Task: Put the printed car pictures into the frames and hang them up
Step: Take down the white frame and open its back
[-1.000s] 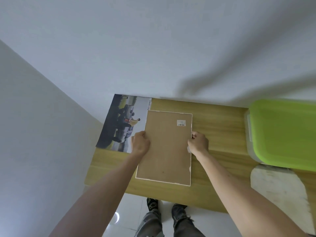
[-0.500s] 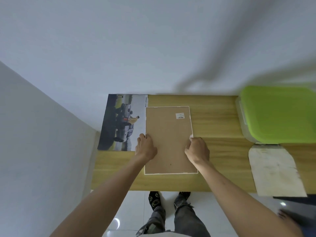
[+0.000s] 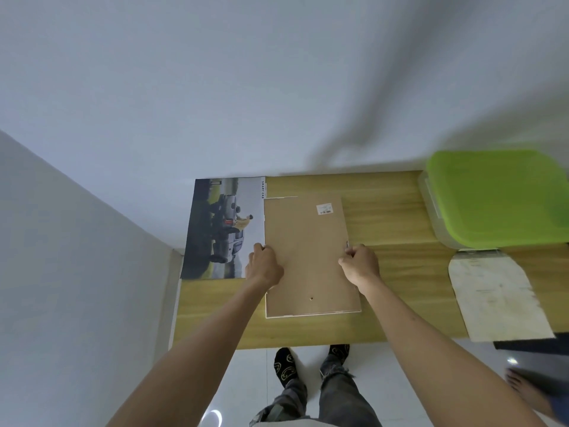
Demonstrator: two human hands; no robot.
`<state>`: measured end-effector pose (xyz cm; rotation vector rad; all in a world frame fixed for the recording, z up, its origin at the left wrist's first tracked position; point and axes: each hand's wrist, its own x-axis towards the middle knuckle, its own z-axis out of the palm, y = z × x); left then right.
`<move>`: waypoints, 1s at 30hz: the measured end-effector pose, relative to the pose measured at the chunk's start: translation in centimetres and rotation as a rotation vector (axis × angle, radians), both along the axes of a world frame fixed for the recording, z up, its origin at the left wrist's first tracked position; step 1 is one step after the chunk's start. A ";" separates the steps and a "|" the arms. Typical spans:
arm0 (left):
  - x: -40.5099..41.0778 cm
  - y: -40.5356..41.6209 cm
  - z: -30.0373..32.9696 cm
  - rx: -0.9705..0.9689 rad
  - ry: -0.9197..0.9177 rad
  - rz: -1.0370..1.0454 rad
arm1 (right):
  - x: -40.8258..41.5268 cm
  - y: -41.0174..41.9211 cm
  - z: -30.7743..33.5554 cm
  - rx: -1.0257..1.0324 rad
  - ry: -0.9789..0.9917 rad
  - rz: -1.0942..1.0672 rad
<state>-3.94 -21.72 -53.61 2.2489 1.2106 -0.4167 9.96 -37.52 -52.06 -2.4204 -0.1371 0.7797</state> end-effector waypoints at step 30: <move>3.0 -1.6 4.1 -0.303 -0.481 0.364 | 6.2 -5.2 1.5 0.263 0.246 -0.108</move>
